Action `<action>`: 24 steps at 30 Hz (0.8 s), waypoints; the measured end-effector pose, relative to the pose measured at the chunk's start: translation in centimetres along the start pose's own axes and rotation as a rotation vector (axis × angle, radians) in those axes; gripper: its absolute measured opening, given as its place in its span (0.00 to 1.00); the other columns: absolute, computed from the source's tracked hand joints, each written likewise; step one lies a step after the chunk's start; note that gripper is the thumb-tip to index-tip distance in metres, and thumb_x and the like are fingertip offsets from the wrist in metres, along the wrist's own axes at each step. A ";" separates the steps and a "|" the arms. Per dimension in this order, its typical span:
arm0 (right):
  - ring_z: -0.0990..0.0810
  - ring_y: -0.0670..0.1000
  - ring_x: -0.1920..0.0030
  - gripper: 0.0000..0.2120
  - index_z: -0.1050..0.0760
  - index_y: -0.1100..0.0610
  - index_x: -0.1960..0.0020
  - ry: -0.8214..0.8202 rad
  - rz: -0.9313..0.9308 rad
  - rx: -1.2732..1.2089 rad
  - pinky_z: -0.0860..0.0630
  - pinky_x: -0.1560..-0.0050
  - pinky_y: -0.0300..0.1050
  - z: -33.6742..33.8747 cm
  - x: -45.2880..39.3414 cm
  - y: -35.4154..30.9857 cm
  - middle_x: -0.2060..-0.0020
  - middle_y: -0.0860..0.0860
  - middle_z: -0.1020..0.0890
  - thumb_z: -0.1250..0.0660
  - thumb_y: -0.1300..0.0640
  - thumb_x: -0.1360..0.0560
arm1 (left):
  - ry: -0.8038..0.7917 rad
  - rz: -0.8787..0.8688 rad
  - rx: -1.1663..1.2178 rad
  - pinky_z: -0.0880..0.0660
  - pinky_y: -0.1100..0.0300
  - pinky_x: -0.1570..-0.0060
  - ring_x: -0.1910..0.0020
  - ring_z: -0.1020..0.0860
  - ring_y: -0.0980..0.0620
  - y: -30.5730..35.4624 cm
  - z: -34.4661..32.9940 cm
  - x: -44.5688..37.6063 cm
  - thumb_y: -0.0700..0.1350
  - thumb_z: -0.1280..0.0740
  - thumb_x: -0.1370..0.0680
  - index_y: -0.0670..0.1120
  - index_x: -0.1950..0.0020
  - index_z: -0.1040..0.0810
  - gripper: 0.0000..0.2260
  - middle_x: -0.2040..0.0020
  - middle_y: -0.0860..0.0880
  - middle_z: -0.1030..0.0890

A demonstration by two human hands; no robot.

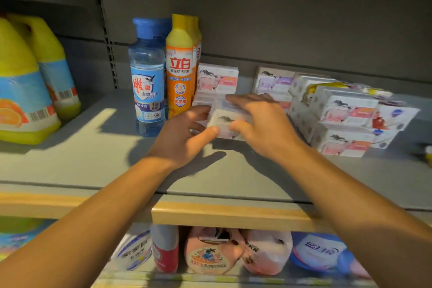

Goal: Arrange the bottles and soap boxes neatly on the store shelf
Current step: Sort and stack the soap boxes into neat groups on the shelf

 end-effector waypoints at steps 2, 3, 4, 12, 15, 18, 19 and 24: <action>0.28 0.55 0.35 0.28 0.28 0.51 0.29 -0.014 0.002 -0.037 0.32 0.32 0.51 -0.6 0.6 -1.0 0.34 0.51 0.22 0.28 0.55 0.28 | -0.027 0.020 0.025 0.21 0.60 0.46 0.49 0.19 0.59 -0.4 -0.1 -0.1 0.50 0.32 0.23 0.49 0.35 0.24 0.17 0.44 0.54 0.17; 0.28 0.54 0.35 0.28 0.27 0.50 0.29 -0.018 -0.007 -0.067 0.31 0.33 0.49 -0.8 0.8 -1.2 0.35 0.50 0.22 0.27 0.55 0.28 | -0.031 0.051 0.030 0.21 0.55 0.45 0.48 0.18 0.56 -0.9 0.0 -0.1 0.48 0.31 0.22 0.47 0.34 0.24 0.17 0.44 0.51 0.17; 0.28 0.53 0.36 0.27 0.27 0.50 0.30 -0.023 -0.019 -0.104 0.31 0.35 0.47 -0.8 1.0 -1.3 0.35 0.50 0.22 0.27 0.55 0.28 | -0.030 0.076 0.035 0.21 0.51 0.44 0.48 0.18 0.53 -1.2 0.1 0.0 0.46 0.30 0.22 0.45 0.35 0.24 0.16 0.45 0.49 0.17; 0.21 0.41 0.48 0.22 0.28 0.45 0.34 0.191 -0.267 -0.689 0.25 0.55 0.27 -1.4 3.2 1.8 0.39 0.46 0.23 0.31 0.57 0.26 | 0.044 0.207 0.336 0.21 0.66 0.57 0.49 0.17 0.58 -2.6 0.5 -0.1 0.43 0.36 0.19 0.49 0.52 0.17 0.08 0.52 0.55 0.14; 0.16 0.46 0.49 0.20 0.26 0.42 0.40 0.128 -0.435 -1.068 0.17 0.56 0.46 -3.9 4.0 3.0 0.44 0.46 0.18 0.34 0.56 0.30 | 0.003 0.362 0.568 0.19 0.58 0.58 0.52 0.15 0.47 -3.5 -0.2 0.3 0.43 0.36 0.19 0.46 0.52 0.15 0.10 0.51 0.45 0.14; 0.15 0.51 0.50 0.18 0.23 0.47 0.41 0.051 -0.495 -1.148 0.18 0.59 0.49 -4.9 4.2 3.9 0.48 0.49 0.15 0.33 0.54 0.31 | -0.024 0.436 0.617 0.19 0.58 0.63 0.57 0.16 0.43 -4.0 -0.4 0.5 0.44 0.35 0.19 0.43 0.51 0.16 0.09 0.52 0.42 0.14; 0.14 0.52 0.52 0.16 0.22 0.48 0.43 0.029 -0.513 -1.147 0.18 0.61 0.48 -5.0 4.3 4.2 0.50 0.50 0.14 0.32 0.53 0.31 | -0.049 0.440 0.634 0.20 0.57 0.65 0.61 0.17 0.43 -3.9 -0.6 0.5 0.44 0.35 0.20 0.42 0.48 0.17 0.09 0.53 0.40 0.15; 0.20 0.52 0.72 0.18 0.20 0.57 0.48 -0.096 -0.663 -1.149 0.31 0.78 0.39 -5.9 4.5 5.0 0.65 0.57 0.15 0.34 0.47 0.33 | -0.138 0.448 0.523 0.25 0.59 0.73 0.69 0.21 0.47 -3.3 -0.9 0.5 0.54 0.35 0.22 0.42 0.45 0.19 0.16 0.58 0.39 0.16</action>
Point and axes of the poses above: each hand's wrist, its own x-axis away from the middle knuckle, its own z-axis out of the back of the hand, y = z × x, the point moved 7 cm from there along -x, towards the middle knuckle
